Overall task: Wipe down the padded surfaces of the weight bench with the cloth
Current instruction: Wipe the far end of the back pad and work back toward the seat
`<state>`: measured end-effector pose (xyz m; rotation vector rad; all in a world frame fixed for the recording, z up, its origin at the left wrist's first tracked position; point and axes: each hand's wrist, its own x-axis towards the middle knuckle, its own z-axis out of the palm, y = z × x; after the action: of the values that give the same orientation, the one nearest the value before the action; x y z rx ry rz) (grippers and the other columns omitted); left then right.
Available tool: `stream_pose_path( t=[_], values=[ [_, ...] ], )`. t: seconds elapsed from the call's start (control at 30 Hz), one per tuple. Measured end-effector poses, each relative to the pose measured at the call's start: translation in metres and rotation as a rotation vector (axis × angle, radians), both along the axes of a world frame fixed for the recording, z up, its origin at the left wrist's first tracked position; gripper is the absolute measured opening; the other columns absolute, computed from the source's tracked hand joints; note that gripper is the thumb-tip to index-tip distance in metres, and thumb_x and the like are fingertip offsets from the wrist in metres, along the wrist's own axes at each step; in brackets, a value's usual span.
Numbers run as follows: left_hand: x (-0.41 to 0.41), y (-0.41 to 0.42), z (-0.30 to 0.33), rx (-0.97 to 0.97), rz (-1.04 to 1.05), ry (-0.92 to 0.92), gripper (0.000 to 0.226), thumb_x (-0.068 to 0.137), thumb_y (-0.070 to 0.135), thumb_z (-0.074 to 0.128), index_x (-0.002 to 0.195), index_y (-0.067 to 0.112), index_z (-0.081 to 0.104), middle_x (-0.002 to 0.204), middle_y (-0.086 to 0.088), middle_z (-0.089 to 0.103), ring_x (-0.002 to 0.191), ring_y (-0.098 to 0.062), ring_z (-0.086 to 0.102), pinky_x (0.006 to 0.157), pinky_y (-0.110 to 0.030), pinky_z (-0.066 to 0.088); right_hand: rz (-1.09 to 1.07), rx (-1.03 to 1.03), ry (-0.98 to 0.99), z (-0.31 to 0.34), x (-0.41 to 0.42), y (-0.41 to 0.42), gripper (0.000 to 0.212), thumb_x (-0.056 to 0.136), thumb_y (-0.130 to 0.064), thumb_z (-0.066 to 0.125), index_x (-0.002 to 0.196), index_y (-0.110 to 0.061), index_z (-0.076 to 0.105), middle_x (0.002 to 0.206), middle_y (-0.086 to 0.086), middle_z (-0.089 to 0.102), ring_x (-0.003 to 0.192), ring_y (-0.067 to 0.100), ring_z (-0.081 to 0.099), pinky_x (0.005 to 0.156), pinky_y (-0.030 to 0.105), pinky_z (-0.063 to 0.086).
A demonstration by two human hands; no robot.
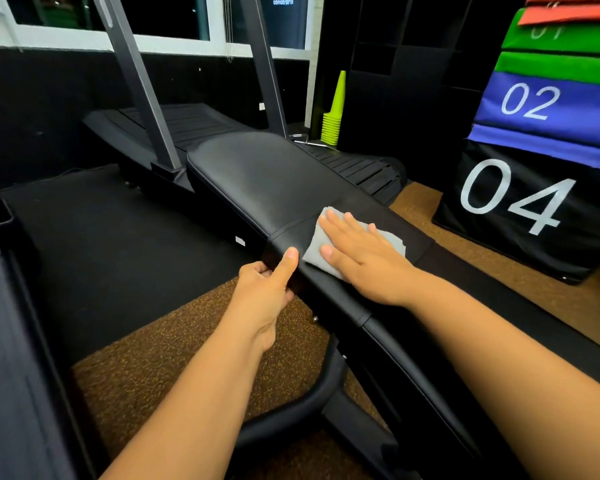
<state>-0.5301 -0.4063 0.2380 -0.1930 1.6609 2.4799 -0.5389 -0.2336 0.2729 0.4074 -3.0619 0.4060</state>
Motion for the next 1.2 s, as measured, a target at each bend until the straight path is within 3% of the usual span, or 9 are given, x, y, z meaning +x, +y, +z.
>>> stream_pose_path(
  t=[0.1,0.17,0.23,0.5,0.63,0.73,0.87,1.1,1.2],
  values=[
    [0.002,0.0,0.002,-0.018,-0.015,0.007,0.023,0.091,0.027,0.066,0.105,0.011,0.057,0.105,-0.006,0.072,0.1,-0.016,0.069,0.075,-0.026,0.054,-0.137,-0.03,-0.009,0.007,-0.028,0.009,0.057,0.104,-0.045,0.018,0.155,-0.027,0.002,0.163,-0.01,-0.006,0.15,0.016,-0.009,0.12,0.044,-0.007],
    [0.002,0.0,0.003,-0.003,0.002,0.016,0.015,0.092,0.026,0.065,0.096,0.018,0.053,0.101,-0.003,0.07,0.1,-0.016,0.068,0.082,-0.03,0.053,-0.194,0.014,0.028,0.007,-0.04,0.008,0.058,0.103,-0.046,0.017,0.156,-0.023,0.006,0.163,-0.007,-0.002,0.15,0.021,-0.004,0.12,0.049,-0.002],
    [0.004,0.002,0.003,0.001,0.015,0.029,0.022,0.093,0.025,0.063,0.086,0.024,0.042,0.098,-0.001,0.066,0.101,-0.016,0.065,0.084,-0.031,0.052,-0.186,0.047,0.044,0.006,-0.036,0.002,0.06,0.103,-0.047,0.016,0.156,-0.021,0.006,0.163,-0.005,-0.002,0.15,0.024,-0.003,0.119,0.052,0.001],
    [0.002,0.004,-0.003,-0.034,0.006,0.082,0.022,0.095,0.029,0.06,0.087,0.024,0.04,0.092,0.007,0.055,0.083,-0.001,0.057,0.072,-0.02,0.048,0.078,0.071,0.027,-0.004,0.041,0.0,0.063,0.1,-0.05,0.017,0.153,-0.029,-0.009,0.157,-0.017,-0.019,0.146,0.008,-0.021,0.119,0.034,-0.013],
    [0.004,0.004,-0.001,-0.035,-0.003,0.098,0.024,0.096,0.024,0.059,0.08,0.026,0.041,0.085,0.009,0.056,0.069,0.001,0.062,0.066,-0.018,0.049,0.056,0.075,0.005,-0.001,0.023,0.0,0.061,0.102,-0.048,0.02,0.153,-0.029,-0.007,0.158,-0.016,-0.017,0.147,0.009,-0.017,0.12,0.037,-0.011],
    [0.002,0.004,-0.002,-0.056,0.013,0.094,0.017,0.094,0.028,0.062,0.089,0.021,0.046,0.098,-0.001,0.064,0.091,-0.01,0.067,0.083,-0.031,0.055,-0.004,0.042,0.002,0.003,-0.01,-0.009,0.06,0.103,-0.049,0.018,0.155,-0.027,-0.004,0.162,-0.009,-0.011,0.149,0.015,-0.013,0.12,0.044,-0.007],
    [0.003,0.004,-0.004,-0.079,0.031,0.077,0.049,0.09,0.039,0.065,0.123,0.014,0.039,0.119,-0.003,0.059,0.107,-0.016,0.063,0.093,-0.038,0.053,-0.036,0.046,0.024,0.007,-0.023,-0.018,0.06,0.104,-0.046,0.017,0.155,-0.023,-0.004,0.163,-0.005,-0.01,0.15,0.019,-0.011,0.119,0.045,-0.006],
    [0.004,0.001,0.0,-0.084,0.007,0.04,0.037,0.093,0.03,0.063,0.114,0.02,0.034,0.095,0.008,0.052,0.083,-0.003,0.057,0.071,-0.023,0.05,0.104,0.068,0.037,-0.006,0.037,-0.005,0.067,0.098,-0.059,0.013,0.153,-0.029,-0.01,0.16,-0.013,-0.018,0.147,0.01,-0.02,0.12,0.037,-0.011],
    [0.001,-0.008,0.001,-0.056,-0.042,-0.015,0.03,0.091,0.03,0.066,0.101,0.009,0.048,0.1,-0.003,0.064,0.089,-0.009,0.064,0.069,-0.024,0.052,0.108,0.214,0.085,-0.015,0.064,-0.008,0.076,0.088,-0.062,0.006,0.151,-0.027,-0.018,0.159,-0.009,-0.023,0.146,0.015,-0.023,0.119,0.036,-0.011]
  ],
)
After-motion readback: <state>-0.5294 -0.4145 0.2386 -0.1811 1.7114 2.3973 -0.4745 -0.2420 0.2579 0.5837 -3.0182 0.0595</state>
